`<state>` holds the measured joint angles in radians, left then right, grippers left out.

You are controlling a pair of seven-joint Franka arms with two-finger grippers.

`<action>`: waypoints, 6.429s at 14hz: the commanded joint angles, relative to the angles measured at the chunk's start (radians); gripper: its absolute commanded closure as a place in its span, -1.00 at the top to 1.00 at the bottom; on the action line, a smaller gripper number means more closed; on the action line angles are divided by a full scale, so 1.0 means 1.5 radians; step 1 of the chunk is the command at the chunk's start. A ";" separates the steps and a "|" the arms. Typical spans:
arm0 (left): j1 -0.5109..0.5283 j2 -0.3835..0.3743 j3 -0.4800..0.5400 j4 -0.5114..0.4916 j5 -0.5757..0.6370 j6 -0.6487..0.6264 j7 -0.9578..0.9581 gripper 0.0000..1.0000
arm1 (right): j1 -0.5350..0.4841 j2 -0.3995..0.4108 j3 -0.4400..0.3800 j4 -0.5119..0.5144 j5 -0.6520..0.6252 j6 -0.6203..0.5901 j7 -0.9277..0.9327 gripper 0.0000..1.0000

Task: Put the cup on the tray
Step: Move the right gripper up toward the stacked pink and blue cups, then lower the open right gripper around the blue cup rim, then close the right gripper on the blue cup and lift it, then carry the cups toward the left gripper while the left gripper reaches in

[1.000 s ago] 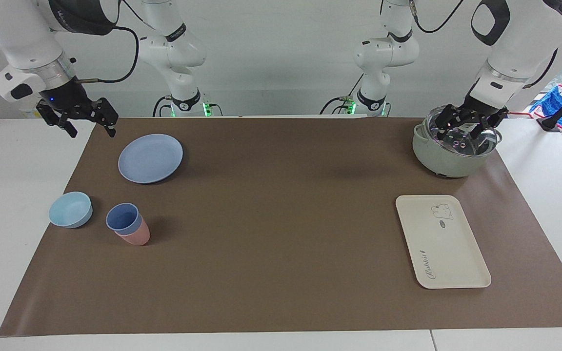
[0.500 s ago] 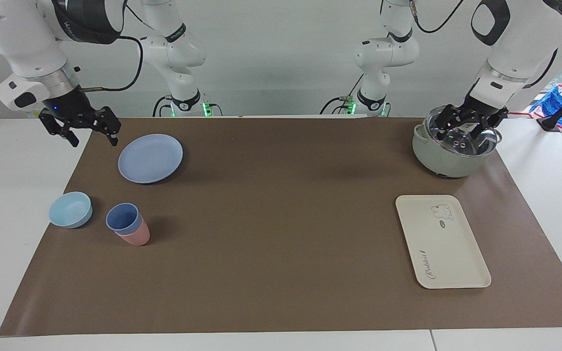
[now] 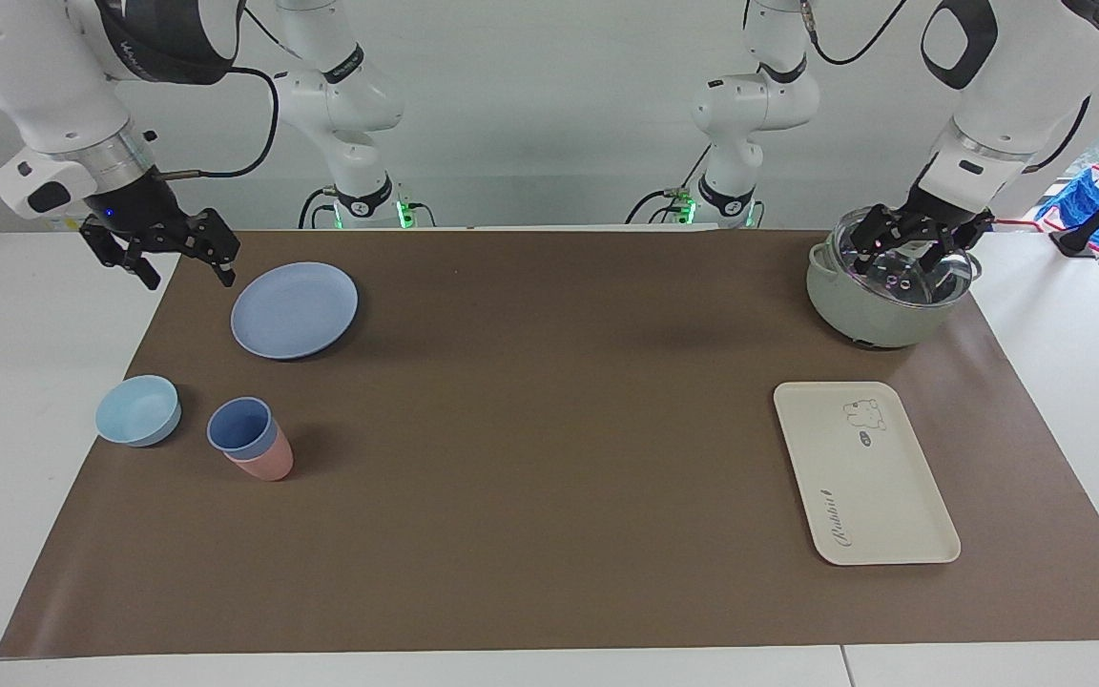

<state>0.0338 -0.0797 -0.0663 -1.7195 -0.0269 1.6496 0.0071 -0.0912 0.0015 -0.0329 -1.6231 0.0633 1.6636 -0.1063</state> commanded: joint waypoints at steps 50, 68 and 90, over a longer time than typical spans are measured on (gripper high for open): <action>0.001 -0.017 0.003 -0.014 -0.009 -0.003 -0.005 1.00 | -0.135 0.532 0.016 0.301 0.311 -0.105 0.461 1.00; 0.001 -0.017 0.003 -0.014 -0.009 -0.003 -0.005 1.00 | -0.152 0.447 0.015 0.197 0.454 -0.144 0.545 -1.00; -0.240 0.016 -0.018 -0.003 -0.010 0.169 -0.541 1.00 | 0.324 0.269 0.016 -0.024 0.697 0.356 0.969 -1.00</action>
<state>-0.2878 -0.0769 -0.1016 -1.7200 -0.0380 1.8407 -0.6962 0.3474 0.4349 -0.0042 -1.6226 1.0743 2.1264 1.3133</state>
